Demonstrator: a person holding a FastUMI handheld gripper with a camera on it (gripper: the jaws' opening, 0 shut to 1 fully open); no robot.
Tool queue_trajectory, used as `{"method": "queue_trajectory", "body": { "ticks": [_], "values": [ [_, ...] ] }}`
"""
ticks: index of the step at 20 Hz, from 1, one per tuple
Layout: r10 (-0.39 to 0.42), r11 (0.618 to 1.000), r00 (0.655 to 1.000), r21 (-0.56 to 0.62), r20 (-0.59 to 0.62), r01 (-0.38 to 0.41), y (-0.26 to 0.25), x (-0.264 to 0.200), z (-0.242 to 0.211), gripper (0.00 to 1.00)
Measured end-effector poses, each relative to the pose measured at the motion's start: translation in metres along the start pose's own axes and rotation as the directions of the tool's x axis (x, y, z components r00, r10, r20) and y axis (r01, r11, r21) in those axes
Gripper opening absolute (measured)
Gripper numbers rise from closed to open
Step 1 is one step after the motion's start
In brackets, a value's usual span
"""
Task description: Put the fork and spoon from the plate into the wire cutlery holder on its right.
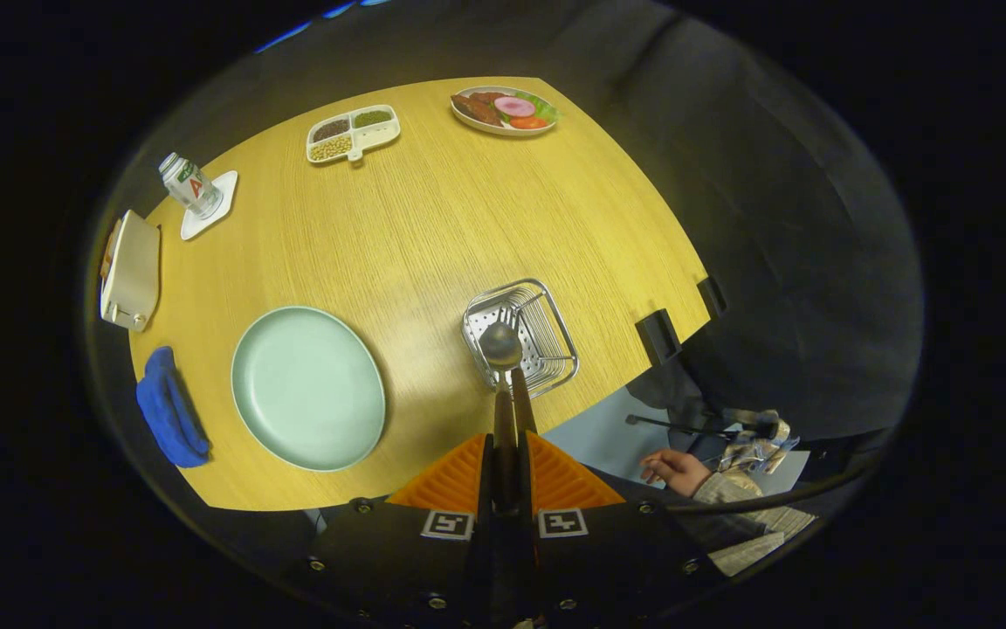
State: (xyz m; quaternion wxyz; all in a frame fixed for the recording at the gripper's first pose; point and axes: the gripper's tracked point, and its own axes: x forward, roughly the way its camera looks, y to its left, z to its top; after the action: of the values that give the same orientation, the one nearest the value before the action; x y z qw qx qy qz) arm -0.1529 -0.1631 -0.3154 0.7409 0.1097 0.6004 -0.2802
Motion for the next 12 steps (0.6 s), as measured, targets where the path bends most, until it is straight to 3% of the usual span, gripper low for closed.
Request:
{"method": "queue_trajectory", "body": {
  "ticks": [12],
  "values": [
    [-0.034, 0.999, 0.999, -0.029, 0.021, 0.035, -0.009, -0.003, 0.009, 0.17]
  ]
}}
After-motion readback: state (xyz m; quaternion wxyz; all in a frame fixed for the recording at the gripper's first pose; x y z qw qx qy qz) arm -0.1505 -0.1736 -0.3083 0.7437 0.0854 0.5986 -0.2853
